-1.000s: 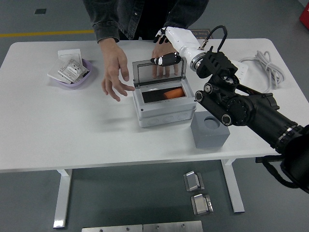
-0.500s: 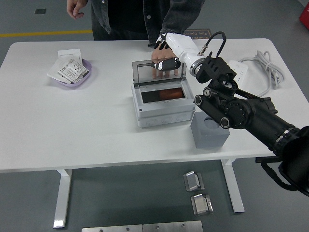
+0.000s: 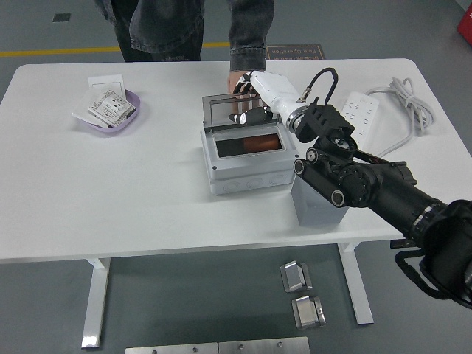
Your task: Pick up the cylinder from the cube,place it in the box,flap close box
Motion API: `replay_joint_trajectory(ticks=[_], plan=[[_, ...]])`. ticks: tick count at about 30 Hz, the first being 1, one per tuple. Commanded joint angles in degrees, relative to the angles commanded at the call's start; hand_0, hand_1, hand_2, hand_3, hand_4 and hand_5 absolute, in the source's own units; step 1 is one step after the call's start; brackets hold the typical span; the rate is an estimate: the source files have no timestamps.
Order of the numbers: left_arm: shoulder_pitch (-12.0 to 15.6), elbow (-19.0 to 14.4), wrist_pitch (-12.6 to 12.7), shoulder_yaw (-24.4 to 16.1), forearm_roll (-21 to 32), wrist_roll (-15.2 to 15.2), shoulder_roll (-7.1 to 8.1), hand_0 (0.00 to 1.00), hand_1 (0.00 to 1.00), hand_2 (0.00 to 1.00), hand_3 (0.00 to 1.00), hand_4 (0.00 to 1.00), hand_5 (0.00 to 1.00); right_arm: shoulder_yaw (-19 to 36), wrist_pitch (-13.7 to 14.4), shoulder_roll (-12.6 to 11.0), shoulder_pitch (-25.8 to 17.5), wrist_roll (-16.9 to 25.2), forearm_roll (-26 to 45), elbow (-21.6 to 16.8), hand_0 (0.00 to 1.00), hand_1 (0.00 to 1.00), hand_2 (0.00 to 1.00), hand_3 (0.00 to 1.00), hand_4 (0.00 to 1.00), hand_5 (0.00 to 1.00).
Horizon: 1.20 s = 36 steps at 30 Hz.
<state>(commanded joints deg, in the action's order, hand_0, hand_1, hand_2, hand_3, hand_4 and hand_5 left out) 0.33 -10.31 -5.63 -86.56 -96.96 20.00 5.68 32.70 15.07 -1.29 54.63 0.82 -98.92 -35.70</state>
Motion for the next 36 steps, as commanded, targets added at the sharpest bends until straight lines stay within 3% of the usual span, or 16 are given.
replay_joint_trajectory(ticks=[19, 36], plan=[[2.2, 0.0, 0.5, 0.6, 1.6, -0.3, -0.35, 0.681, 0.720, 0.621, 0.685, 0.678, 0.412, -5.8, -0.5, -6.5, -4.5, -2.4, -3.7, -15.9, 0.737, 0.610, 0.637, 0.612, 0.875, 0.296], [3.5, 0.0, 0.6, 0.8, 2.0, -0.3, -1.13, 0.680, 0.720, 0.620, 0.680, 0.674, 0.411, -1.4, -1.6, -12.7, -10.8, -4.3, -7.2, -25.1, 0.731, 0.610, 0.637, 0.606, 0.870, 0.298]])
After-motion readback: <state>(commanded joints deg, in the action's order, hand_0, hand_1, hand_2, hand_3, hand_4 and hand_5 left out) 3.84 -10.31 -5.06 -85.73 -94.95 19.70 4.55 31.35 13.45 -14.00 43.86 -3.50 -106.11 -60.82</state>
